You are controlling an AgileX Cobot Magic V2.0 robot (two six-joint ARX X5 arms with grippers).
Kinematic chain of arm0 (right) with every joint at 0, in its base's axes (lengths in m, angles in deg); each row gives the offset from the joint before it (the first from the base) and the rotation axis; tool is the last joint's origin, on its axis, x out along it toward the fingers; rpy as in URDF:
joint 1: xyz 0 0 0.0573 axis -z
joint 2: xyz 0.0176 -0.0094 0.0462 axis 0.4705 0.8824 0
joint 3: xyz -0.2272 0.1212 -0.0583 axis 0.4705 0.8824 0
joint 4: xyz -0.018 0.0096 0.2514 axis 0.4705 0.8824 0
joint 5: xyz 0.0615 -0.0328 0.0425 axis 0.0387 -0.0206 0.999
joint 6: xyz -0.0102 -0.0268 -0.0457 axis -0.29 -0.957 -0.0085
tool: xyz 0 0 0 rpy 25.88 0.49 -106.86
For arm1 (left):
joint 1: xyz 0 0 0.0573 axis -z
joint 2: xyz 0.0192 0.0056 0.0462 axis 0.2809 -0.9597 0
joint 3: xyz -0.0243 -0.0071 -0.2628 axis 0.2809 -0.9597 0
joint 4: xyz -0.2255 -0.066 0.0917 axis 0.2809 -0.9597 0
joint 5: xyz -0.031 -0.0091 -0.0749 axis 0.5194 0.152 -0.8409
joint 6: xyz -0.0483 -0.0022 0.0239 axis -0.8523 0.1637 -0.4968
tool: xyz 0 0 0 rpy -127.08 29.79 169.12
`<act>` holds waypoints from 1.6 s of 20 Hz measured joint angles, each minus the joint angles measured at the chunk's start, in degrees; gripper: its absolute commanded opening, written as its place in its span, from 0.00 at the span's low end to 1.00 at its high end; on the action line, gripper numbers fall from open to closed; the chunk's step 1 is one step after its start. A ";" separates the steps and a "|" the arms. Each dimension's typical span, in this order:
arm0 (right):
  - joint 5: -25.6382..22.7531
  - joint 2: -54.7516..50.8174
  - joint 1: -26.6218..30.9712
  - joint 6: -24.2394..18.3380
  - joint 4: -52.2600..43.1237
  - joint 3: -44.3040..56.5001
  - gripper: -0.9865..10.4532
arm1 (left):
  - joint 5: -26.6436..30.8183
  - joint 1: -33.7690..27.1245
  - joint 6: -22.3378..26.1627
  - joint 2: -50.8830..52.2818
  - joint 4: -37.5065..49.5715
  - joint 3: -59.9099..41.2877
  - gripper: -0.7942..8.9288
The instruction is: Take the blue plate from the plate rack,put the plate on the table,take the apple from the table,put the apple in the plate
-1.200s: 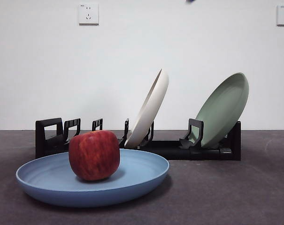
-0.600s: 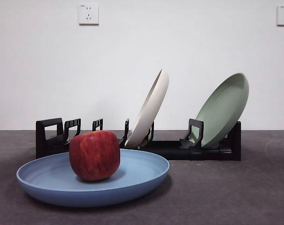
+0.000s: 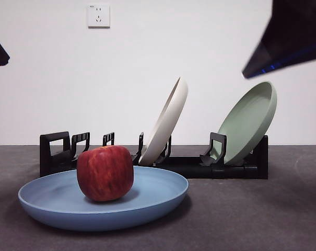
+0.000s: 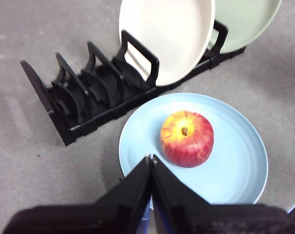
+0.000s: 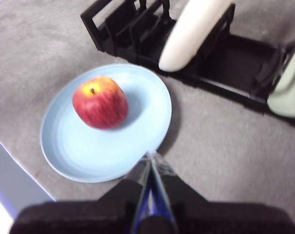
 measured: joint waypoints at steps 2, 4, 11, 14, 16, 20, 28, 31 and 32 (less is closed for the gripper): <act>-0.15 -0.26 0.00 0.26 -0.31 0.55 0.07 | 0.00 0.00 -0.44 0.09 0.61 0.02 0.08; -0.11 -0.26 0.00 0.50 -0.61 0.55 0.07 | 0.04 0.00 -0.83 0.07 -0.68 0.02 0.08; -0.09 -0.26 0.00 0.61 -0.61 0.55 0.07 | 0.04 0.00 -1.14 -0.11 -0.66 0.02 0.08; -0.09 -0.26 0.00 0.68 -0.61 0.55 0.07 | 0.04 0.00 -1.22 -0.07 -0.68 0.02 0.08; -0.07 -0.26 0.00 0.68 -0.61 0.55 0.07 | 0.15 -0.90 -0.63 2.03 -1.22 0.00 0.08; -0.07 -0.26 0.00 0.68 -0.61 0.55 0.07 | -1.49 -9.84 3.61 12.59 0.72 -0.66 0.08; -0.07 -0.26 0.00 0.68 -0.61 0.55 0.07 | -4.33 -29.18 4.07 28.15 17.00 -21.94 0.08; -0.04 -0.26 0.00 0.68 -0.61 0.55 0.07 | -4.35 -30.73 3.89 30.21 19.56 -28.65 0.08; -0.07 -0.26 0.00 0.68 -0.61 0.55 0.07 | -4.33 -30.77 3.89 30.77 19.54 -29.90 0.08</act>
